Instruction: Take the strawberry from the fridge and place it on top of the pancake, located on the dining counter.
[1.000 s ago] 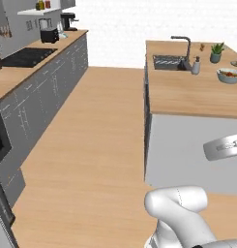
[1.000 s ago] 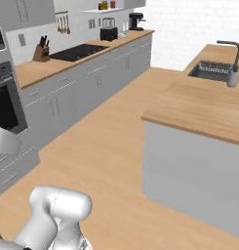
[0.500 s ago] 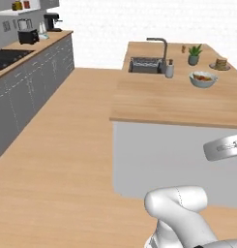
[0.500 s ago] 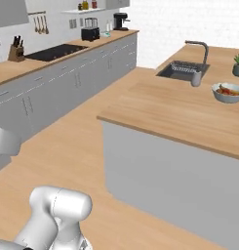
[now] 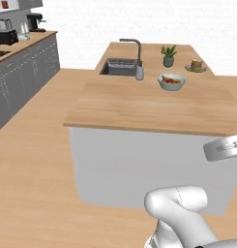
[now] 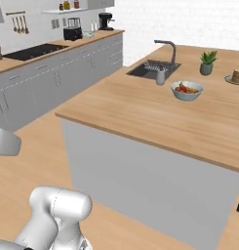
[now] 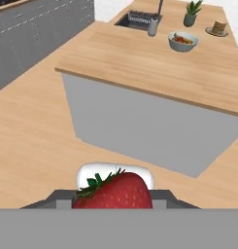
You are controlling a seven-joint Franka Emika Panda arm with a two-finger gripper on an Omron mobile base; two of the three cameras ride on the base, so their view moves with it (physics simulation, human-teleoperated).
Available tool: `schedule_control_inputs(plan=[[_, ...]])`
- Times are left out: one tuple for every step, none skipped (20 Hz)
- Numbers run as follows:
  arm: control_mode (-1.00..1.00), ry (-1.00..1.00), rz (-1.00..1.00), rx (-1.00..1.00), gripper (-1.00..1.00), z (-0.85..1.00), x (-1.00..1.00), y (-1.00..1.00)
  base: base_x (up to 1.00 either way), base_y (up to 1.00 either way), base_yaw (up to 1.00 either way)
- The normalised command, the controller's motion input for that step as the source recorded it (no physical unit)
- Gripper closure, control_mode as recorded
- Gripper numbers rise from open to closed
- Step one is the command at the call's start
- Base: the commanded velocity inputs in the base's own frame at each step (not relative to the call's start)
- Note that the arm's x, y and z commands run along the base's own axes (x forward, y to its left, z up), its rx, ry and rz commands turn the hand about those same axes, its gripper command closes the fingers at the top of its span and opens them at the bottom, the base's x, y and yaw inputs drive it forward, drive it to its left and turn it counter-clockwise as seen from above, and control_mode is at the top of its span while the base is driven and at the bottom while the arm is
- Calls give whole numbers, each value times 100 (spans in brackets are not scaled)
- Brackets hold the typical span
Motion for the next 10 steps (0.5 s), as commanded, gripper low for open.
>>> schedule_control_inputs(plan=[[100,0,0,0,100,0,0,0,20,-100,0],[100,0,0,0,100,0,0,0,19,-100,0],[100,0,0,0,100,0,0,0,16,-100,0],[100,0,0,0,100,0,0,0,16,-100,0],[100,0,0,0,100,0,0,0,17,-100,0],[100,0,0,0,100,0,0,0,21,-100,0],[100,0,0,0,100,0,0,0,18,-100,0],[100,0,0,0,100,0,0,0,20,-100,0],[100,0,0,0,100,0,0,0,29,-100,0],[100,0,0,0,100,0,0,0,29,-100,0]])
